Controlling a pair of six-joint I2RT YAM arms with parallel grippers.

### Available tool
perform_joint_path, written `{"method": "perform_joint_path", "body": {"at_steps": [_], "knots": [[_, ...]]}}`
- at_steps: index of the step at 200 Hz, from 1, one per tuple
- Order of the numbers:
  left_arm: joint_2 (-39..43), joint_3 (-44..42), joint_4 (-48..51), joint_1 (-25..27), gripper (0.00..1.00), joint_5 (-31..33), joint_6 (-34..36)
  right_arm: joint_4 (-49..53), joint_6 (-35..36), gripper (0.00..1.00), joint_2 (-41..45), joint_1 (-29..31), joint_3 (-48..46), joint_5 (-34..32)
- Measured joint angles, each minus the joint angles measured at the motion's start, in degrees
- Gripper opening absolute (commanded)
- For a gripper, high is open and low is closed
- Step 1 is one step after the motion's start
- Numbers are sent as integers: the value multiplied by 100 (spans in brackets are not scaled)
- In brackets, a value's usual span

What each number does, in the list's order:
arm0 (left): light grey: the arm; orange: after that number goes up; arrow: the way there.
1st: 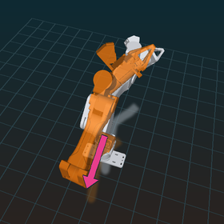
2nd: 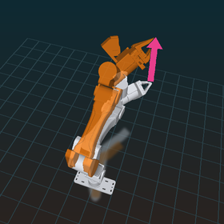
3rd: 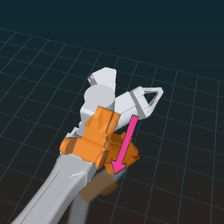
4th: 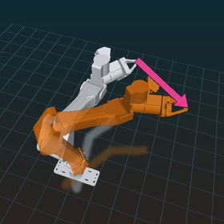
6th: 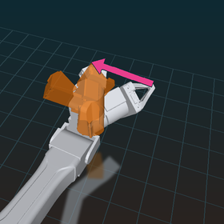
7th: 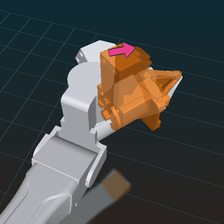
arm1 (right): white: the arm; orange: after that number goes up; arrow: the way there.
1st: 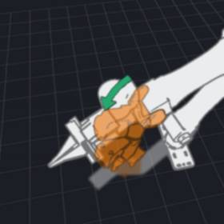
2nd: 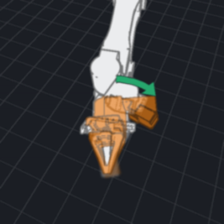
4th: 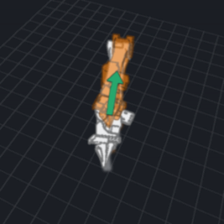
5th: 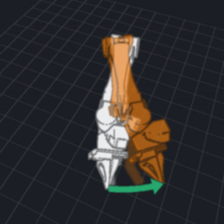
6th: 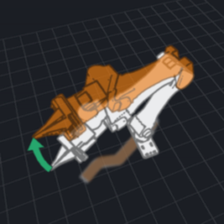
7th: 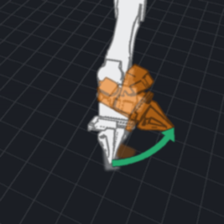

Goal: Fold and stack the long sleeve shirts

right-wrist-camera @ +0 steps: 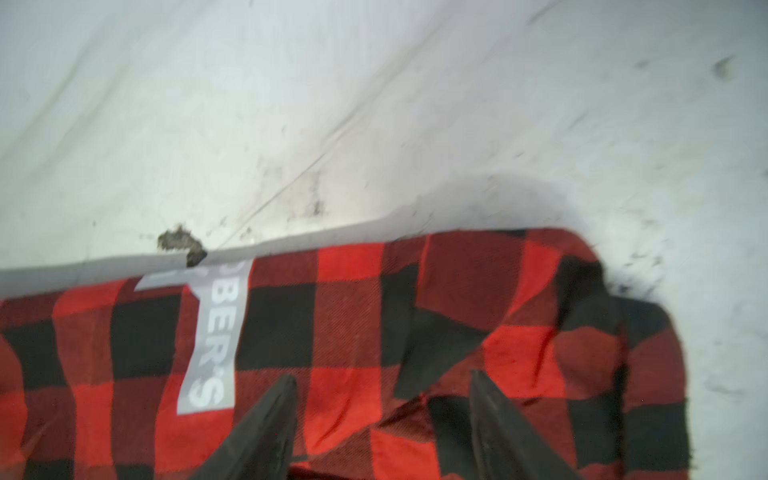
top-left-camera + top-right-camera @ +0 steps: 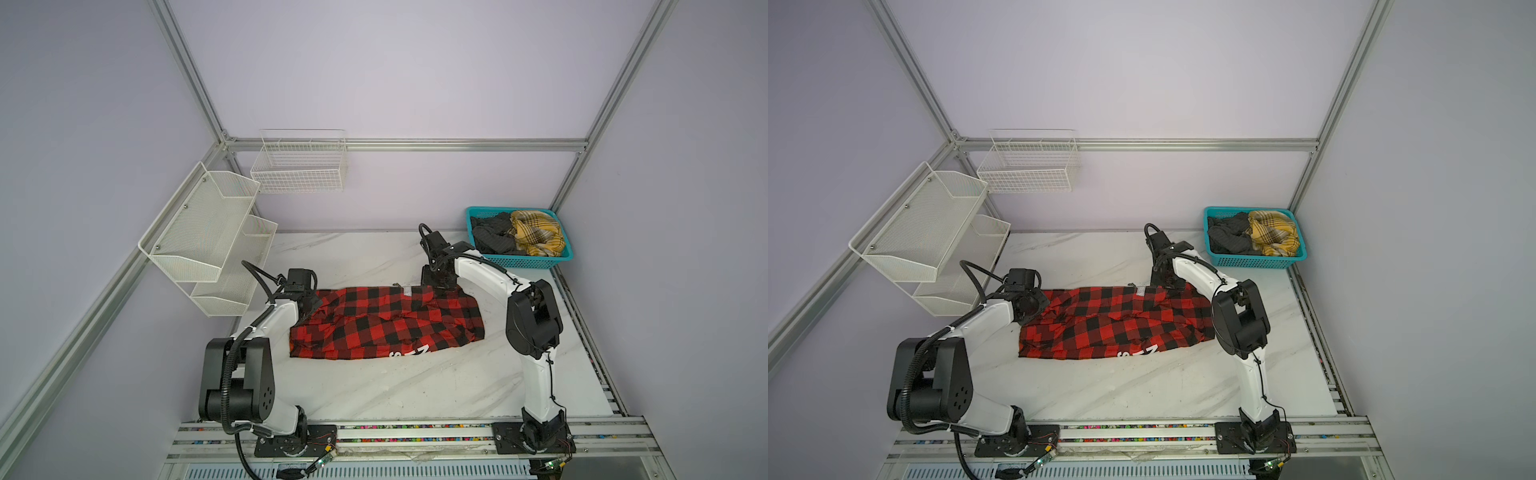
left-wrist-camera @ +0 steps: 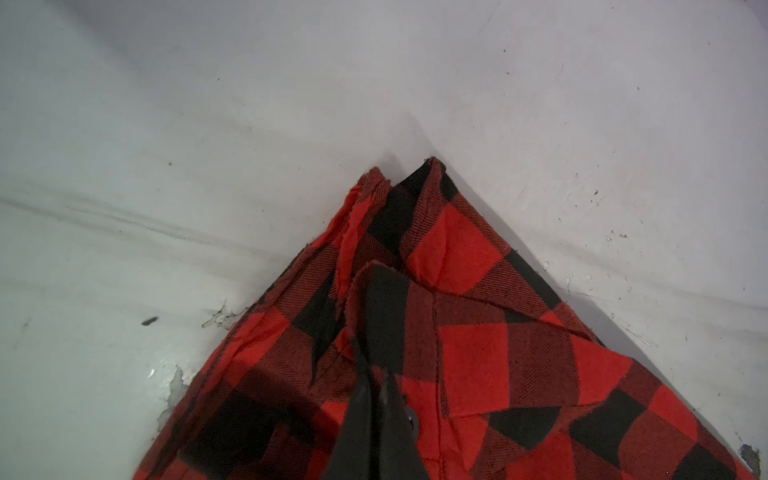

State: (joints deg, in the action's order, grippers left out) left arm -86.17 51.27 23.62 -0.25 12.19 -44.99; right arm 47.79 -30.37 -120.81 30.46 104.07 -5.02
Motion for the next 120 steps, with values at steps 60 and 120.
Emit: {"method": "perform_joint_path", "body": {"at_steps": [60, 120], "knots": [[-20, 0, 0, 0, 0, -33, -11, -4, 208, 44, -527, 74, 304, -369], [-153, 0, 2, 0, 0, -131, -46, -179, 146, 23, -111, 111, -1209, -570]]}}
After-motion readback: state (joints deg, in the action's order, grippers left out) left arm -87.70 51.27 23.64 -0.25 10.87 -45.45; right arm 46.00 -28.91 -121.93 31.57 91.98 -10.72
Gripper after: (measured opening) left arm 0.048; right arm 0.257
